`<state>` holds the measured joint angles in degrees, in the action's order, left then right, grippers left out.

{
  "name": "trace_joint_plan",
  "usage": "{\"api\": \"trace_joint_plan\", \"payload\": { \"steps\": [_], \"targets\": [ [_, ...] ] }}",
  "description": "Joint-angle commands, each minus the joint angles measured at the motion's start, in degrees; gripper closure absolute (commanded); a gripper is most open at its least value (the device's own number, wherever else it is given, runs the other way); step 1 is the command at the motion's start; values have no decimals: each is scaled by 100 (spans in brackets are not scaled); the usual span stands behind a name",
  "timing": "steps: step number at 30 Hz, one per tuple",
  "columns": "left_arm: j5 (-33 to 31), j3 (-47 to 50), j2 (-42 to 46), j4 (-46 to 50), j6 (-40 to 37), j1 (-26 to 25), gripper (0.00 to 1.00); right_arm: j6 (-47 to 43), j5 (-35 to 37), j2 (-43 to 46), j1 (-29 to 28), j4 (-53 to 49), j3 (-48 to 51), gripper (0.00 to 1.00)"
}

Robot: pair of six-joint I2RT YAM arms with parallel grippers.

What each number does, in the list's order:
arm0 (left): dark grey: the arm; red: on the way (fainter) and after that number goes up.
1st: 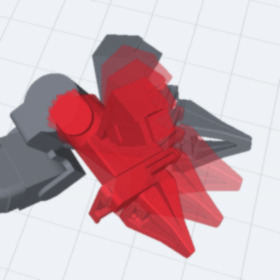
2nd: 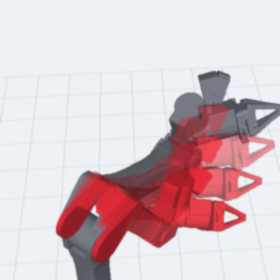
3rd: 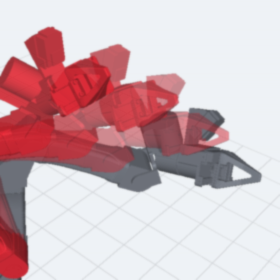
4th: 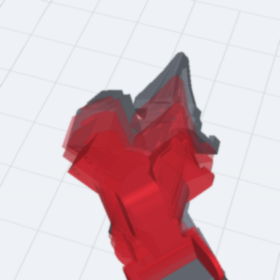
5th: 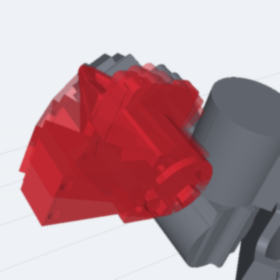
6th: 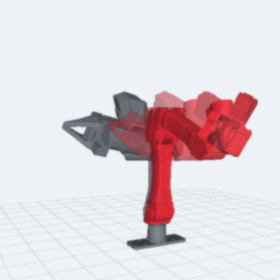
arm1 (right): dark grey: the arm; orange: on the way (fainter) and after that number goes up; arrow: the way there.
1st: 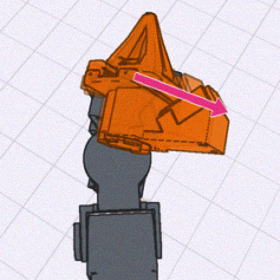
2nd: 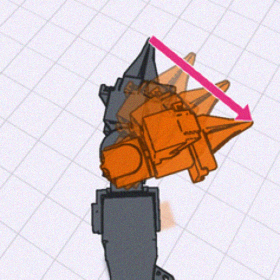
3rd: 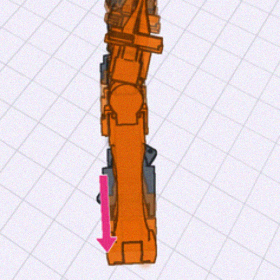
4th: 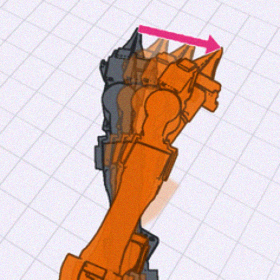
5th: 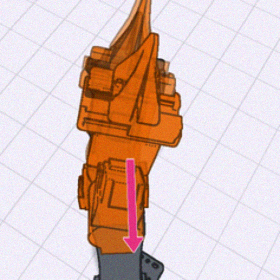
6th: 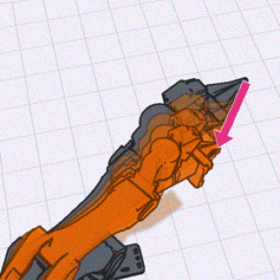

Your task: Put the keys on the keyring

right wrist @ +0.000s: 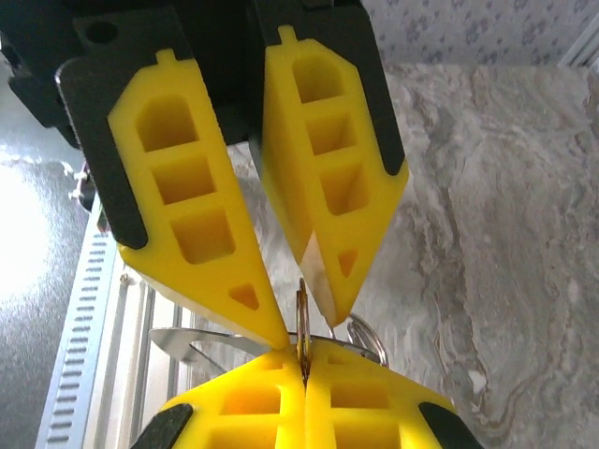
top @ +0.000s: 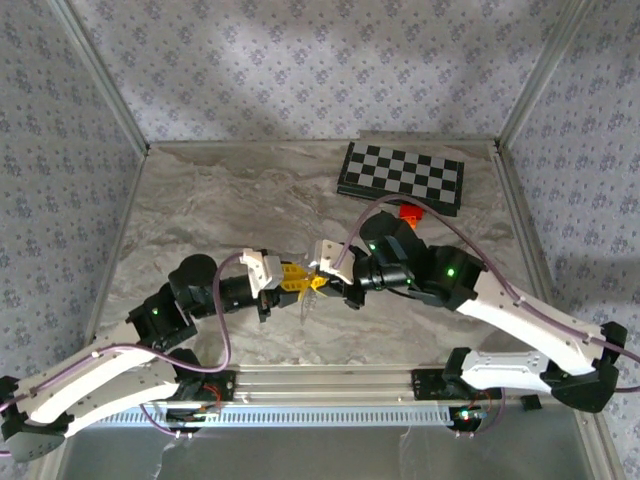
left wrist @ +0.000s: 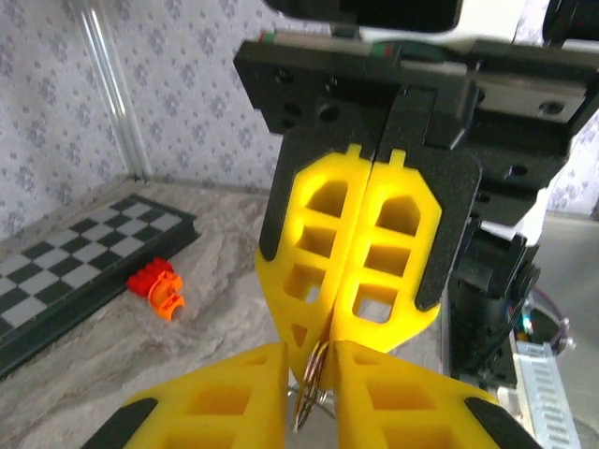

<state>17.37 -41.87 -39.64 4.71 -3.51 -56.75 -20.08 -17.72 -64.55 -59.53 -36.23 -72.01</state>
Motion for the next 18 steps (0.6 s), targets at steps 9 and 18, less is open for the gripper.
{"api": "trace_joint_plan", "payload": {
  "steps": [9,18],
  "targets": [
    [-199,-307,-81,684,-468,-46,94,-546,-177,-305,-50,-969,-665,100],
    [120,122,329,-387,-13,-47,100,-346,-212,-151,-74,-403,-361,88]
  ]
}}
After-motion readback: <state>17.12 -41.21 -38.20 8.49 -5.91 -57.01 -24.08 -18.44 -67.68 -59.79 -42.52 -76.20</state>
